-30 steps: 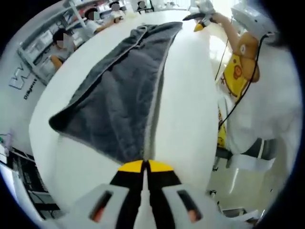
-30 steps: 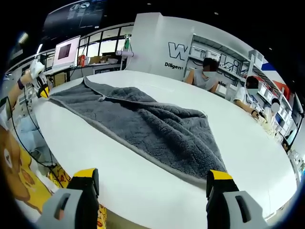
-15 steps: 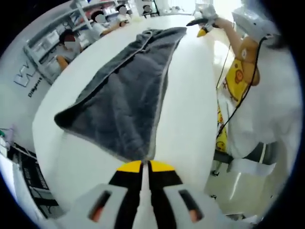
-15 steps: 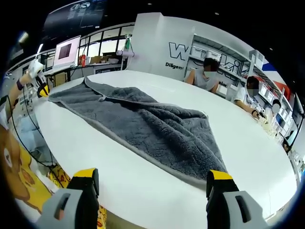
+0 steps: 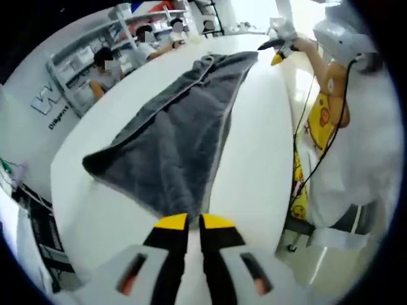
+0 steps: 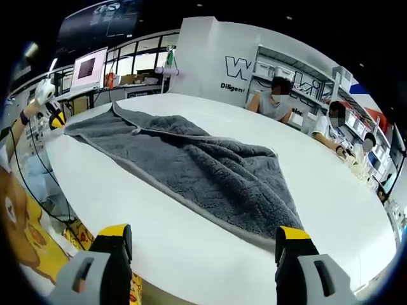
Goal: Fold the towel on the table until its edges align and the towel forms a compact rectangular stack.
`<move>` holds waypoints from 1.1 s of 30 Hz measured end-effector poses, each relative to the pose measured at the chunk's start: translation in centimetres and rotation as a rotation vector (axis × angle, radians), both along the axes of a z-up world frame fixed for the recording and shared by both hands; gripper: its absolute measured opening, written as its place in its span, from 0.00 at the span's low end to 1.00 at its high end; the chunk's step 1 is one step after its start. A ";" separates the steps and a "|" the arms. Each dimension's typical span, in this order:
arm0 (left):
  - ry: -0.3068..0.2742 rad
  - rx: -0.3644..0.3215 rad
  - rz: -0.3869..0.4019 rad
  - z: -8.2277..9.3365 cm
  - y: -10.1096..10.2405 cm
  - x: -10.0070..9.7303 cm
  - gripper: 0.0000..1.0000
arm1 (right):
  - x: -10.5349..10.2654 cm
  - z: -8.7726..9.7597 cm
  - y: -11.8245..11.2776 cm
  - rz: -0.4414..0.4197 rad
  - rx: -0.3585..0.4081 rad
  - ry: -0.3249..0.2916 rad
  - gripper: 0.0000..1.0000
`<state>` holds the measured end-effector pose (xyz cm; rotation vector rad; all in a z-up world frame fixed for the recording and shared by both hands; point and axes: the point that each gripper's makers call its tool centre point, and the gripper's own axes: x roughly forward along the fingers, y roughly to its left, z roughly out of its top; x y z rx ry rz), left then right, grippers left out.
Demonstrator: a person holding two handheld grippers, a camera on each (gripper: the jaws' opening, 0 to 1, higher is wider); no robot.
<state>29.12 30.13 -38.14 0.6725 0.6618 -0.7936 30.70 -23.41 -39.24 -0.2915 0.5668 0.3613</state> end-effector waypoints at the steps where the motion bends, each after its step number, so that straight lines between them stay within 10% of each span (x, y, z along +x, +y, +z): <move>1: -0.023 -0.029 0.005 0.4 -0.3 0.2 0.08 | 0.0 0.0 -0.1 -0.002 -0.001 0.000 0.98; 18: -0.197 -0.345 0.109 2.8 -2.5 0.0 0.17 | 0.2 -0.6 0.0 0.006 0.002 0.012 0.98; 33: -0.291 -0.452 0.202 3.7 -3.5 0.0 0.26 | 0.0 -0.6 0.0 0.003 0.001 0.013 0.98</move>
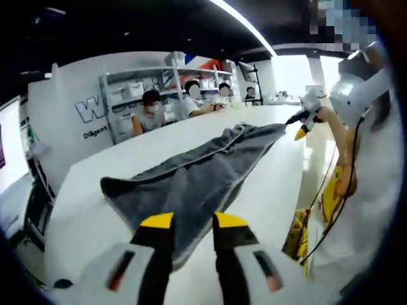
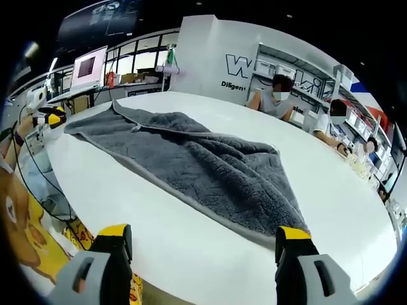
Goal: Fold the towel on the table until its edges align and the towel forms a compact rectangular stack.
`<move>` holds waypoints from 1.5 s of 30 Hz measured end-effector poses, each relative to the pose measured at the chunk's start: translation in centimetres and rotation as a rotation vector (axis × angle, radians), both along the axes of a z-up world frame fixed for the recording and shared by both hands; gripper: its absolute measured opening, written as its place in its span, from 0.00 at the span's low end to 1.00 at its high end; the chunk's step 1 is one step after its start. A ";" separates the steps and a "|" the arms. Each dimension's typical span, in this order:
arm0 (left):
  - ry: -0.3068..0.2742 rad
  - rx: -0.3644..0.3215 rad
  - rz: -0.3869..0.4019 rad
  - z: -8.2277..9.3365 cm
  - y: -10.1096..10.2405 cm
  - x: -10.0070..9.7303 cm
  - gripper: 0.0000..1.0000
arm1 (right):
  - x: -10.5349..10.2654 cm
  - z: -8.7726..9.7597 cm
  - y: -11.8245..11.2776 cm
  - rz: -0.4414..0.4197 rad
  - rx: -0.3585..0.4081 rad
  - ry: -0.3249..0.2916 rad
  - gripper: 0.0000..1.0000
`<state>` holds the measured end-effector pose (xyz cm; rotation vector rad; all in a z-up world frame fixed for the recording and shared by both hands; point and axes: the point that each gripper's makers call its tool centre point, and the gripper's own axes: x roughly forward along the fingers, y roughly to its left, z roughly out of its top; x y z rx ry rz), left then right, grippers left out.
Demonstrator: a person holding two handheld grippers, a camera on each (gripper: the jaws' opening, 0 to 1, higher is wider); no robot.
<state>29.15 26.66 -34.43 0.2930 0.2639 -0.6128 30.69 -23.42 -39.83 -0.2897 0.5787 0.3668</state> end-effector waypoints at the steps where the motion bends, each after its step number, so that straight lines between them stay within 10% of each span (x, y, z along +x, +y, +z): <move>1: -0.011 -0.010 0.011 0.2 0.0 0.1 0.27 | 0.0 0.0 0.0 0.000 0.000 0.000 0.98; 12: -0.061 -0.141 -0.010 1.7 -1.9 -0.6 0.47 | -0.1 -0.1 0.1 0.005 -0.001 0.003 0.98; 22: -0.061 -0.113 0.030 1.9 -2.6 -0.3 0.61 | 0.0 -0.3 0.0 -0.001 0.002 0.008 0.98; 45: 0.061 -0.270 0.097 1.7 -3.9 -0.7 0.85 | 0.0 -0.2 -0.1 -0.003 0.007 0.006 0.98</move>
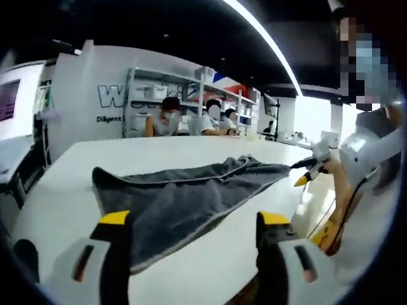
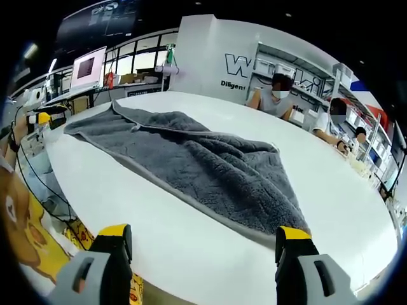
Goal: Fold the towel on the table until its edges align and the towel forms a compact rectangular stack.
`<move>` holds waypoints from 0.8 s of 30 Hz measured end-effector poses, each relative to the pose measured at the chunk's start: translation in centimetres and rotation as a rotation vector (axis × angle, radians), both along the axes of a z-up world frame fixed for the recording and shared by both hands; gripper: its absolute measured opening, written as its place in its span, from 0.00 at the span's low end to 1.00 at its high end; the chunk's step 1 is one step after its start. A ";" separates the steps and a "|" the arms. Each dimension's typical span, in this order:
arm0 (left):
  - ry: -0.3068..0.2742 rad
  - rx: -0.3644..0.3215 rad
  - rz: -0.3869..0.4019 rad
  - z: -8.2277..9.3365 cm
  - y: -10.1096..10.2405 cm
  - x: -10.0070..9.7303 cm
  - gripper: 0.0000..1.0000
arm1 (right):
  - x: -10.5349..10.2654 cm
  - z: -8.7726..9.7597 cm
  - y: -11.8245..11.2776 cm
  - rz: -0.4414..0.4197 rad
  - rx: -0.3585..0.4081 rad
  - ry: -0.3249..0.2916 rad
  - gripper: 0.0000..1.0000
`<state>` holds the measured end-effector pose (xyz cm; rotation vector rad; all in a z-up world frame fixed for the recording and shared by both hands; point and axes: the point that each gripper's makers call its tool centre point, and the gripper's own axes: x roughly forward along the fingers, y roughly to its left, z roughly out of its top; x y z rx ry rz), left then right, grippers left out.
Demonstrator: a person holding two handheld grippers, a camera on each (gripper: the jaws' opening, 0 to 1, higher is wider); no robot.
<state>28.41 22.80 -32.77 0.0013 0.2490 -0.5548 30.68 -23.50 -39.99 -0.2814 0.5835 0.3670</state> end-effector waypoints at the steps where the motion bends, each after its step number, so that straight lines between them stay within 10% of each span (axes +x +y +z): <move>1: -0.001 -0.001 0.002 0.0 0.0 0.0 0.86 | 0.0 0.0 0.0 0.000 0.000 0.000 0.98; 24: 0.074 -0.011 0.014 -1.8 0.0 -0.4 0.99 | -0.1 0.0 -0.1 -0.007 -0.006 0.004 0.98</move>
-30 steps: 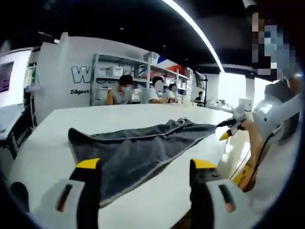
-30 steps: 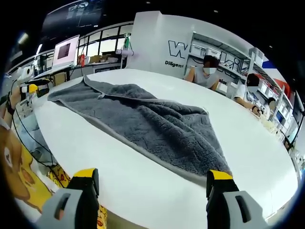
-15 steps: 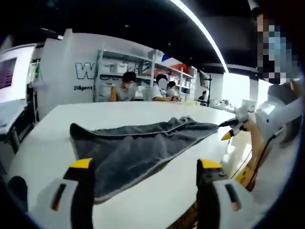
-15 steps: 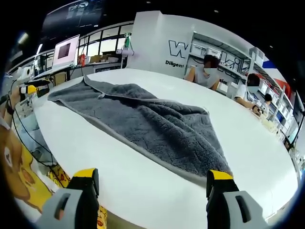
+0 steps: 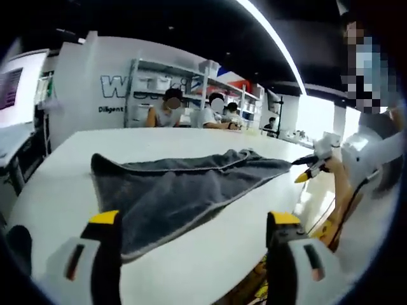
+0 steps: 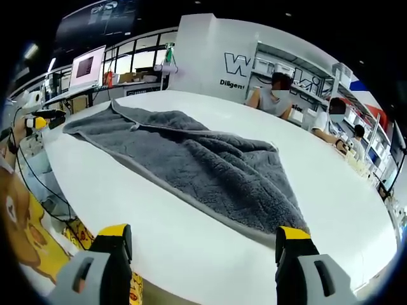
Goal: Fold the towel on the table until its edges align and the towel forms a compact rectangular stack.
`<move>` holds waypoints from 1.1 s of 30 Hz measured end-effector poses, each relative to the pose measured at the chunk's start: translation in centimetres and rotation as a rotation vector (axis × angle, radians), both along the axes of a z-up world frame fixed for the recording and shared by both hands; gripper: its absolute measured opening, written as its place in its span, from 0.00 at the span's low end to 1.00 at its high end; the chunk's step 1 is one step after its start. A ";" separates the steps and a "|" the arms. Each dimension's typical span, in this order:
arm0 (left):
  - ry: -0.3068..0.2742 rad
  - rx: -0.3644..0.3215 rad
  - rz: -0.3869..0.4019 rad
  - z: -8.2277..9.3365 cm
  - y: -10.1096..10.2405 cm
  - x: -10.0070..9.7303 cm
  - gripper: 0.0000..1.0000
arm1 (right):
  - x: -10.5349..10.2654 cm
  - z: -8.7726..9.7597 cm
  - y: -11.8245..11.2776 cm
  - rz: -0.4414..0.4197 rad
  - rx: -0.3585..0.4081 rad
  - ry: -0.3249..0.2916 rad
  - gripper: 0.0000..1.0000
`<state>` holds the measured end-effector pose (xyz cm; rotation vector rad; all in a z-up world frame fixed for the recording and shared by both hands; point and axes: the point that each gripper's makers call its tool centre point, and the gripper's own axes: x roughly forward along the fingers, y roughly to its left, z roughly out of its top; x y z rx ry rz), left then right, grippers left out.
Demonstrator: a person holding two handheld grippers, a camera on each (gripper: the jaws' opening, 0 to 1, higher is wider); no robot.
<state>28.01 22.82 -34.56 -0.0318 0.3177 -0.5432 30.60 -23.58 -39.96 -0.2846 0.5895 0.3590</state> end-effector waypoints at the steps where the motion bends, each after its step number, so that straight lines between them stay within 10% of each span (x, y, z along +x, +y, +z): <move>1: 0.005 -0.001 -0.003 -0.1 0.0 -0.1 0.99 | 0.0 0.0 0.0 0.001 0.000 -0.001 0.98; 33: 0.029 -0.014 0.008 -1.0 0.2 -0.5 0.99 | 0.0 -0.1 0.3 0.011 -0.003 0.006 0.98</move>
